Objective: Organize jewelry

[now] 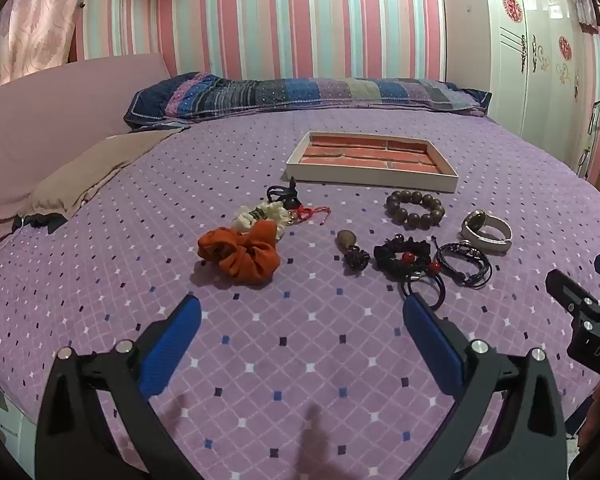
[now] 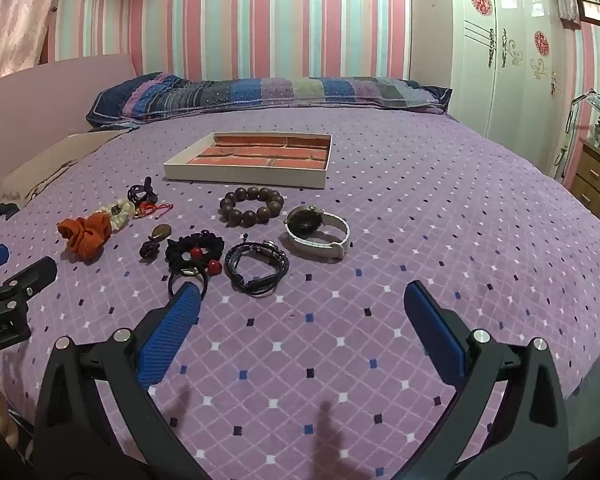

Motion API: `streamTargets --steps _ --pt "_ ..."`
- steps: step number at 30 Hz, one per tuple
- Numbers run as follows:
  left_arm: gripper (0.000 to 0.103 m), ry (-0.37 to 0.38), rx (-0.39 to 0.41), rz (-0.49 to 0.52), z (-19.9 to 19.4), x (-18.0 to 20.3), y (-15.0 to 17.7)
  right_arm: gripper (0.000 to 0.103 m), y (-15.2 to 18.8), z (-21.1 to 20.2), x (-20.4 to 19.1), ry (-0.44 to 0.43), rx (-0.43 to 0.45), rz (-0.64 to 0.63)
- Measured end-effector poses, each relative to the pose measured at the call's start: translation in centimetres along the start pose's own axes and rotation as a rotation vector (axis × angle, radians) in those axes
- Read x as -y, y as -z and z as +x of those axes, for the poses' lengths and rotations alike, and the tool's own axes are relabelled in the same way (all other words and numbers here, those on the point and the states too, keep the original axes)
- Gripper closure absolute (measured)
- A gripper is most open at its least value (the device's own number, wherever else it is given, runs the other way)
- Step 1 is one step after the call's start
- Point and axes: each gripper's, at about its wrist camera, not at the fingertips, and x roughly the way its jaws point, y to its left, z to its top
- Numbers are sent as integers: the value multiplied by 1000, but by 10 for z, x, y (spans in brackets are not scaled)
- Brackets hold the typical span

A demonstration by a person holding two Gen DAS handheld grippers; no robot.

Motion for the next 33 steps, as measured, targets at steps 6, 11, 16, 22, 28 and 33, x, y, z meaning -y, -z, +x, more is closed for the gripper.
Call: streamTargets --steps 6,11,16,22,28,33 --pt "4 -5 -5 -5 -1 -1 -1 4 1 0 0 6 -2 -3" --pt "4 -5 -7 4 0 0 0 4 0 2 -7 13 -9 -7" --pt "4 -5 -12 2 -3 -1 1 4 2 -1 -1 8 -1 2" --pt "4 -7 -12 0 -1 -5 3 4 3 0 -2 7 -6 -1" --pt "4 -10 -17 0 0 -4 3 4 3 0 -2 6 -7 -2" --pt "4 -10 -18 -1 0 -4 3 4 4 0 -2 7 -7 -3"
